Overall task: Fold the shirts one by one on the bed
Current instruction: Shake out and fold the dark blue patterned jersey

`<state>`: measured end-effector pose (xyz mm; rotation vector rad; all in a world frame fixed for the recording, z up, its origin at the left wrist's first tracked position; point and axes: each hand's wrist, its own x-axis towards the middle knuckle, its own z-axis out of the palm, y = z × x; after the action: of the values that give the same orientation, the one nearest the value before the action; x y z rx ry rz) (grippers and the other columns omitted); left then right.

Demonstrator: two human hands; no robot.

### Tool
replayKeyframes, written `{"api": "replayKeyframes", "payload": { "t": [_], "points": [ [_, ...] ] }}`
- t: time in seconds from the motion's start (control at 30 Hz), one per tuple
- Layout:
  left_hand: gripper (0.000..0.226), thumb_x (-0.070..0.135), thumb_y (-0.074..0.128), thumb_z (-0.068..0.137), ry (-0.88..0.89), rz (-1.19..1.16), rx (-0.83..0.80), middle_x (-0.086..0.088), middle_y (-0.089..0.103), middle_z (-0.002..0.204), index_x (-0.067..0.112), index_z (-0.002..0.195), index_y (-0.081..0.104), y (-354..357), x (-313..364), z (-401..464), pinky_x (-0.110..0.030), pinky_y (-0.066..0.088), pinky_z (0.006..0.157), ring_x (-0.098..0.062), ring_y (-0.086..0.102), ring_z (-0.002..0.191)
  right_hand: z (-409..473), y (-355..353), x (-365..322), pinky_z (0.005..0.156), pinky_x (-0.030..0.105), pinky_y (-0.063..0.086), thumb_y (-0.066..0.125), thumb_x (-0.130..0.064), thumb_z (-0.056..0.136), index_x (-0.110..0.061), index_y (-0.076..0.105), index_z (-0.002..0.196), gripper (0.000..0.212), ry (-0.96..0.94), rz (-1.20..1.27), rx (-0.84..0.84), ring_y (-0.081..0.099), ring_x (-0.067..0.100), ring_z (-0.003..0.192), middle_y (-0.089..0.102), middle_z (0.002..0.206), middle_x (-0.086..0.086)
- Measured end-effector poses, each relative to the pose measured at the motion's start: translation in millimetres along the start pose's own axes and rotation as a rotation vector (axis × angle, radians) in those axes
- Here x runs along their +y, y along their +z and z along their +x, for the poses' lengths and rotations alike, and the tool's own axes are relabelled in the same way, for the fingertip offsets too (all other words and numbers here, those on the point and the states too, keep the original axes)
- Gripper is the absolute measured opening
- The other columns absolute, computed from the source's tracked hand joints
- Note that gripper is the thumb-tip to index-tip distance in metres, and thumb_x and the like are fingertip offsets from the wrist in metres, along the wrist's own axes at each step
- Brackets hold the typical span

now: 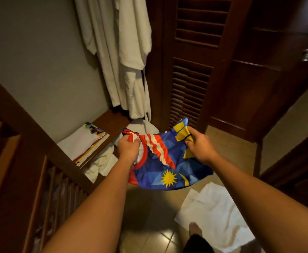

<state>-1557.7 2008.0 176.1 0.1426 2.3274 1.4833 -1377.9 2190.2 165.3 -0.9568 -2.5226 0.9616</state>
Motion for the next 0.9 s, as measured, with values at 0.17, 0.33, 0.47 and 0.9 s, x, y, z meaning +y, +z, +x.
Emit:
{"api": "replayKeyframes", "payload": {
  "t": [0.17, 0.33, 0.47, 0.9],
  "points": [
    [0.028, 0.023, 0.069, 0.092, -0.045, -0.023, 0.12, -0.01, 0.066, 0.112, 0.006, 0.115, 0.065, 33, 39, 57, -0.043, 0.052, 0.096, -0.032, 0.063, 0.106, 111, -13, 15, 0.084, 0.041, 0.055, 0.056, -0.023, 0.094, -0.046, 0.045, 0.141, 0.054, -0.09, 0.004, -0.115, 0.064, 0.029, 0.097, 0.071, 0.113, -0.001],
    [0.034, 0.024, 0.072, 0.089, -0.074, -0.084, 0.219, -0.01, 0.069, 0.11, 0.007, 0.117, 0.067, 54, 71, 92, -0.04, 0.055, 0.091, -0.029, 0.065, 0.099, 201, -23, 13, 0.077, 0.039, 0.055, 0.058, -0.023, 0.095, -0.042, 0.047, 0.144, 0.054, -0.173, 0.005, -0.165, 0.066, 0.029, 0.088, 0.071, 0.107, 0.005],
    [0.033, 0.019, 0.071, 0.091, -0.123, -0.177, 0.325, -0.007, 0.069, 0.114, 0.005, 0.119, 0.065, 44, 75, 120, -0.037, 0.053, 0.092, -0.027, 0.065, 0.102, 252, -6, -5, 0.068, 0.035, 0.051, 0.058, -0.019, 0.095, -0.043, 0.048, 0.144, 0.055, -0.253, 0.033, -0.238, 0.063, 0.028, 0.08, 0.071, 0.1, 0.007],
    [0.026, 0.011, 0.062, 0.098, -0.196, -0.264, 0.578, -0.001, 0.064, 0.108, 0.005, 0.123, 0.066, -46, 41, 255, -0.029, 0.046, 0.091, -0.025, 0.063, 0.109, 393, 144, -120, 0.074, 0.032, 0.044, 0.055, -0.006, 0.093, -0.04, 0.051, 0.142, 0.06, -0.448, 0.092, -0.446, 0.061, 0.03, 0.094, 0.067, 0.106, 0.003]
  ]
}}
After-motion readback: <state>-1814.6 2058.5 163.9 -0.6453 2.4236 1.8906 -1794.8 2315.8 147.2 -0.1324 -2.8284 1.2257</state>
